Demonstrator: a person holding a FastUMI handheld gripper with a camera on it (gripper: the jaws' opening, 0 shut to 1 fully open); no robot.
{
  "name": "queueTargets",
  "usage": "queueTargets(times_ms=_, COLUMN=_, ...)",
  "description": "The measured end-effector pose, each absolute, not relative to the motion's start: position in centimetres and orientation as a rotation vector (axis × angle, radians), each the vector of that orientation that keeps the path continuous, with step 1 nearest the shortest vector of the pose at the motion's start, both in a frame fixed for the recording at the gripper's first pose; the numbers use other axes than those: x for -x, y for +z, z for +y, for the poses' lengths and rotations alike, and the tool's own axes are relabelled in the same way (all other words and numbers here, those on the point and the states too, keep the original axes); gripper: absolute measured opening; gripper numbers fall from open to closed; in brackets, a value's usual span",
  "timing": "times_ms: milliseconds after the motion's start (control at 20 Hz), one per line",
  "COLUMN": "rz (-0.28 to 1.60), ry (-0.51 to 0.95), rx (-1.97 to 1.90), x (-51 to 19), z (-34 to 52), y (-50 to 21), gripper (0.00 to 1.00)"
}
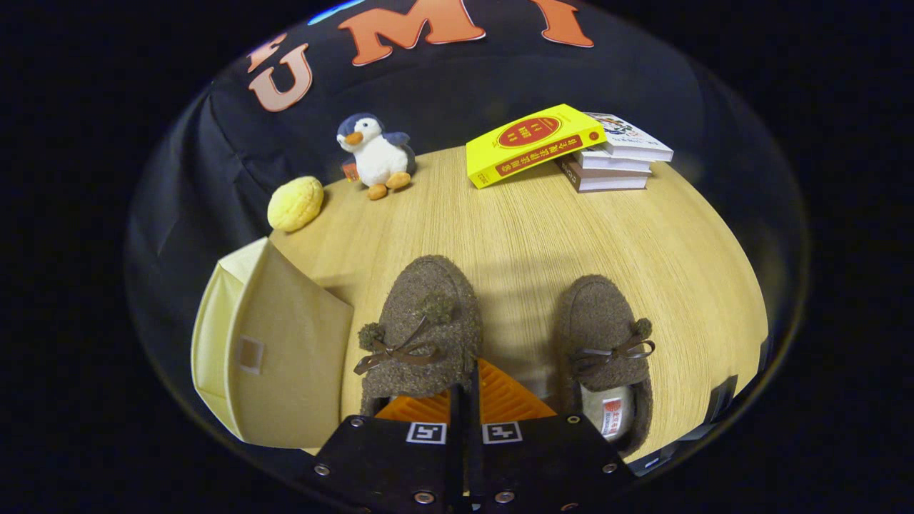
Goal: Open the storage box then place both shoes into the box .Put the left shoe in first, then the right shoe, with the right side of both shoes facing outward in a uniform manner.
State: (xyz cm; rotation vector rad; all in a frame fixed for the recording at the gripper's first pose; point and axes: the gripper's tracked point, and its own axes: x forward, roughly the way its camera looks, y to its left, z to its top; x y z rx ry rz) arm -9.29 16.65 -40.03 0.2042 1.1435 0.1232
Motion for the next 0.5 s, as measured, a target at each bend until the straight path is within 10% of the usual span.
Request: queueTargets(times_ms=500, rz=1.068, ry=0.188, rx=-0.214, x=7.0, z=25.3, y=-29.2, gripper=0.04)
